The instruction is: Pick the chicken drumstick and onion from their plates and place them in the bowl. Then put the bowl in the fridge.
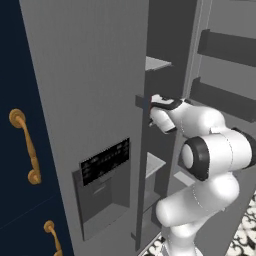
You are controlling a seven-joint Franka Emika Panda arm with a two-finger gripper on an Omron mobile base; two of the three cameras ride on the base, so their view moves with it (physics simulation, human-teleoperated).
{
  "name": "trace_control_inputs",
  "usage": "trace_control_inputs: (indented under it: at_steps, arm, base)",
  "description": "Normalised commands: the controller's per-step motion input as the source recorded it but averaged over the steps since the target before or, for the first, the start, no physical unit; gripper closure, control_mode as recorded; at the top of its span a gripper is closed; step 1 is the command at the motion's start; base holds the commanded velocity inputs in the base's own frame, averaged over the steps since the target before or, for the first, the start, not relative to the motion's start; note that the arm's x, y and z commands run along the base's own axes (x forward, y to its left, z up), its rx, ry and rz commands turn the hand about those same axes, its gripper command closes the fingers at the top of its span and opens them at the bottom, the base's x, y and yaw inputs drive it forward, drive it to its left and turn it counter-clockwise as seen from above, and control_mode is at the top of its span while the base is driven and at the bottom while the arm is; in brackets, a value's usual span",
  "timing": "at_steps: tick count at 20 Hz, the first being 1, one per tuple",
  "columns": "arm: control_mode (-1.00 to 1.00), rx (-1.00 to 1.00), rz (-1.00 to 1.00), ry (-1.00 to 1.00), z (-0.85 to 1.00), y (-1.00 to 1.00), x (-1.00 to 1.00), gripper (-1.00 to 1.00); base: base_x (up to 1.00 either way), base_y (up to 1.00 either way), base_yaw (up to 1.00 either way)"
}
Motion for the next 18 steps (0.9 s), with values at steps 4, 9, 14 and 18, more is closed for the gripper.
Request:
trace_control_inputs:
  at_steps: [4,9,14,18]
  arm:
    - [-1.0,0.0,-0.09,0.0,-0.27,0.16,0.25,1.0]
    - [-1.0,-0.02,-0.15,-0.12,-0.03,0.47,0.09,-1.0]
    - [-1.0,0.04,-0.14,-0.04,0.33,-0.12,-0.24,-1.0]
    - [-1.0,0.06,-0.09,0.0,0.86,-0.13,-0.55,-1.0]
  base:
    - [0.0,0.0,0.0]
    - [0.0,0.0,0.0]
    - [0.0,0.0,0.0]
    - [0.0,0.0,0.0]
